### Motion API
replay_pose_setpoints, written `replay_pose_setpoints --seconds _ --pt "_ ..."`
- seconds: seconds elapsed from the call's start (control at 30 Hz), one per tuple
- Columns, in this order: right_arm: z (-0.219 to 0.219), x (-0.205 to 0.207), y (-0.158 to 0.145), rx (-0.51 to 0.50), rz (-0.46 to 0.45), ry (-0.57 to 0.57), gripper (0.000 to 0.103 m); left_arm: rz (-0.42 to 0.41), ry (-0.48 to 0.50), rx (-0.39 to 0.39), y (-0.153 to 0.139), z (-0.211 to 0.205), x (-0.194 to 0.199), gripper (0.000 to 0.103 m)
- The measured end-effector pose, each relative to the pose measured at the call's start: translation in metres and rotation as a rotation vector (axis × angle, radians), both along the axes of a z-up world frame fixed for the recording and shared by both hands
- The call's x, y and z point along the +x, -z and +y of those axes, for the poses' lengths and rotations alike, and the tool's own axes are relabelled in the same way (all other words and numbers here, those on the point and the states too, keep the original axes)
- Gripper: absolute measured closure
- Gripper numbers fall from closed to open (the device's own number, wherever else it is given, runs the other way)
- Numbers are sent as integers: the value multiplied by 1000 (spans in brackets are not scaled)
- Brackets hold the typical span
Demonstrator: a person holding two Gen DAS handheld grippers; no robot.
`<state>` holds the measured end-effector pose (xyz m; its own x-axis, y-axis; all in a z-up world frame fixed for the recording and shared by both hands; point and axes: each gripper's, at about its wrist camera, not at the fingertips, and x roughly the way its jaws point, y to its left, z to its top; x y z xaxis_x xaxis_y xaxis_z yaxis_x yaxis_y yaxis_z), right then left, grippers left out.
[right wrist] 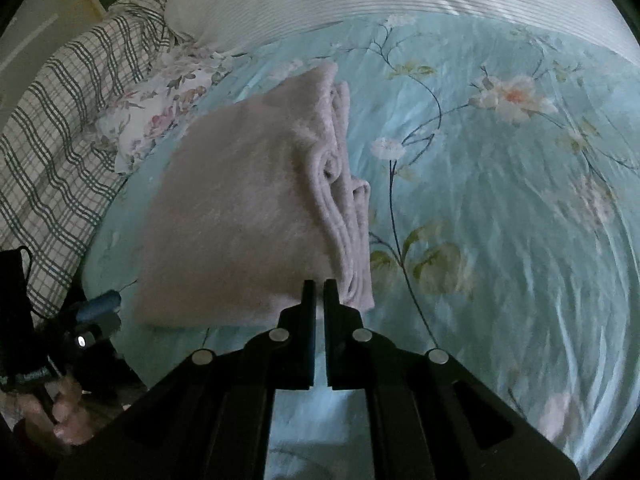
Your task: Fold small clothes
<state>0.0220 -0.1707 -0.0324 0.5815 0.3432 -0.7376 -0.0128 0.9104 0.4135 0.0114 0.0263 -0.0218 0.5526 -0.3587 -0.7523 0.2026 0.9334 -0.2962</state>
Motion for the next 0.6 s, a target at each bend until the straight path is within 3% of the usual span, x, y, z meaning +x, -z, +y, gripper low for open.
replay_pose_setpoints --seconds 0.27,0.47,0.6 --pt "8 -10 -2 5 5 -9 99 15 -91 32 1 20 -5 32" --pt "18 -25 -7 2 -8 -18 99 8 -107 105 0 17 -10 23" --pt "21 -32 -3 4 10 -20 99 17 -102 116 2 18 -13 22"
